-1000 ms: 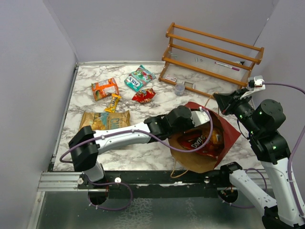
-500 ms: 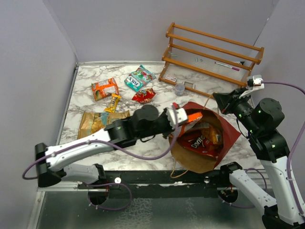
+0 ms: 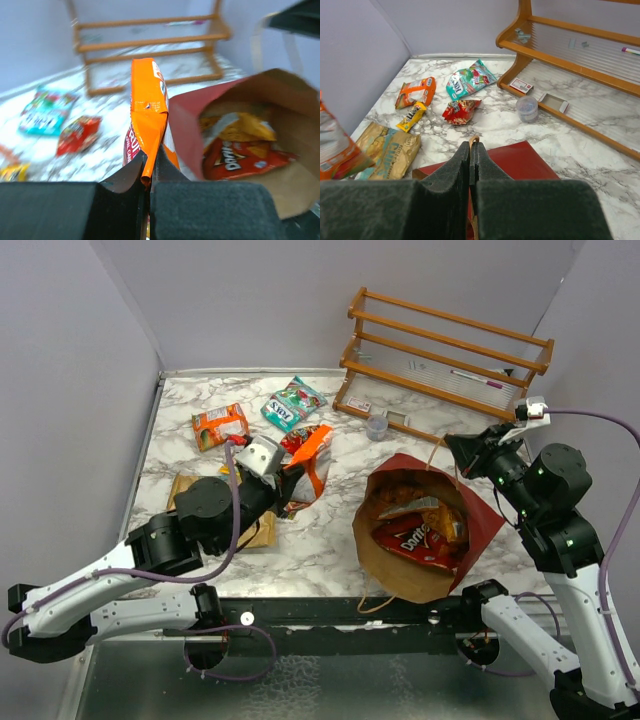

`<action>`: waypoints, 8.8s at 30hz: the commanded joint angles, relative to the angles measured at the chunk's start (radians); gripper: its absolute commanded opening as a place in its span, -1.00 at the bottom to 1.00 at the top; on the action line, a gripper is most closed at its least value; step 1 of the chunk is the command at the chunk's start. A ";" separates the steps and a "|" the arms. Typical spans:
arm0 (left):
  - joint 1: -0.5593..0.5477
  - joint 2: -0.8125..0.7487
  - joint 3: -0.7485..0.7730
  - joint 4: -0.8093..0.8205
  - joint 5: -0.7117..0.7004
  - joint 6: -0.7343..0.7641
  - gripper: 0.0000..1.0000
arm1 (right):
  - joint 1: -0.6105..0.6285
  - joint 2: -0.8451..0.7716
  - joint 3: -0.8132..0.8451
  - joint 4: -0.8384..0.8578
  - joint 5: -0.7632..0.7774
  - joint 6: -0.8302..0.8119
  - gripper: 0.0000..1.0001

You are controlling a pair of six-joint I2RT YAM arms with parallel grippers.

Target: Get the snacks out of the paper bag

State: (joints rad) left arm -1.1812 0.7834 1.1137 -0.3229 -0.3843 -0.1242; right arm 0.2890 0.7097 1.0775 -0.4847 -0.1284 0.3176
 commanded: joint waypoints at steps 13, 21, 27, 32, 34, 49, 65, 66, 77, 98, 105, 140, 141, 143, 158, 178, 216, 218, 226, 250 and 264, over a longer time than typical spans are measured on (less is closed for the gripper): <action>0.105 0.199 -0.153 -0.067 -0.387 -0.183 -1.00 | 0.006 0.016 0.000 0.044 -0.035 0.009 -0.94; 0.480 0.317 -0.206 0.293 -0.381 0.214 -1.00 | 0.006 0.013 0.004 0.038 -0.032 0.006 -0.94; 0.792 0.519 -0.244 0.734 -0.133 0.487 -1.00 | 0.006 0.009 0.007 0.034 -0.031 0.010 -0.94; 0.921 0.771 -0.149 0.942 -0.060 0.719 -1.00 | 0.006 0.002 0.024 -0.001 -0.003 -0.003 -0.94; 0.957 0.860 -0.116 1.007 -0.053 0.791 -1.00 | 0.006 -0.001 0.025 -0.007 0.000 -0.005 -0.94; 0.995 1.159 -0.068 1.104 0.081 1.132 -1.00 | 0.006 0.051 0.055 -0.020 -0.035 0.011 -0.95; 0.979 1.077 -0.155 0.942 0.216 0.883 -0.78 | 0.006 0.004 0.039 -0.013 -0.046 0.042 -0.95; 0.980 1.068 -0.152 0.941 0.201 0.876 -0.60 | 0.006 0.001 0.039 -0.015 -0.043 0.040 -0.94; 0.977 0.663 -0.104 0.585 0.438 0.602 0.61 | 0.006 -0.010 0.030 -0.002 -0.055 0.050 -0.95; 0.630 -0.082 -0.456 0.530 0.703 -0.378 0.53 | 0.006 -0.007 0.010 0.034 -0.075 0.054 -0.94; 0.286 0.033 -0.408 0.514 0.559 -0.261 0.51 | 0.006 0.000 0.010 0.043 -0.075 0.054 -0.95; -0.183 1.088 -0.028 0.636 0.254 0.618 0.53 | 0.006 -0.012 0.018 0.009 -0.052 0.035 -0.94; -0.179 1.099 -0.021 0.639 0.258 0.624 0.49 | 0.006 -0.012 0.018 0.009 -0.053 0.034 -0.94; -0.178 1.121 -0.002 0.646 0.259 0.639 0.37 | 0.006 -0.011 0.020 0.009 -0.054 0.034 -0.95; -0.184 0.841 -0.064 0.555 0.237 0.584 -0.96 | 0.006 -0.018 0.012 0.008 -0.044 0.025 -0.95; -0.201 0.446 0.058 0.275 0.140 0.430 -1.00 | 0.006 -0.023 0.013 0.002 -0.012 0.008 -0.94; 0.902 0.340 0.129 -0.384 0.065 -0.318 -1.00 | 0.006 -0.023 -0.014 0.017 -0.035 0.018 -0.94; 0.959 0.313 0.106 -0.371 0.122 -0.430 -1.00 | 0.006 -0.023 -0.018 0.019 -0.039 0.019 -0.95; 0.993 0.179 -0.112 -0.107 0.233 -1.029 -1.00 | 0.006 -0.020 -0.036 0.039 -0.071 0.043 -0.95; 0.993 -0.164 -0.699 0.119 -0.071 -1.498 -1.00 | 0.006 -0.027 -0.028 0.017 -0.068 0.034 -0.94; 0.993 -0.469 -0.853 -0.238 -0.040 -1.558 -1.00 | 0.006 -0.035 -0.029 0.011 -0.073 0.043 -0.94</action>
State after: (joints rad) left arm -0.1909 0.3965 0.2817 -0.3958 -0.4267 -1.6463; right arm 0.2890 0.6849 1.0454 -0.4782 -0.1818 0.3546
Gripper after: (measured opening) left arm 0.010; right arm 0.031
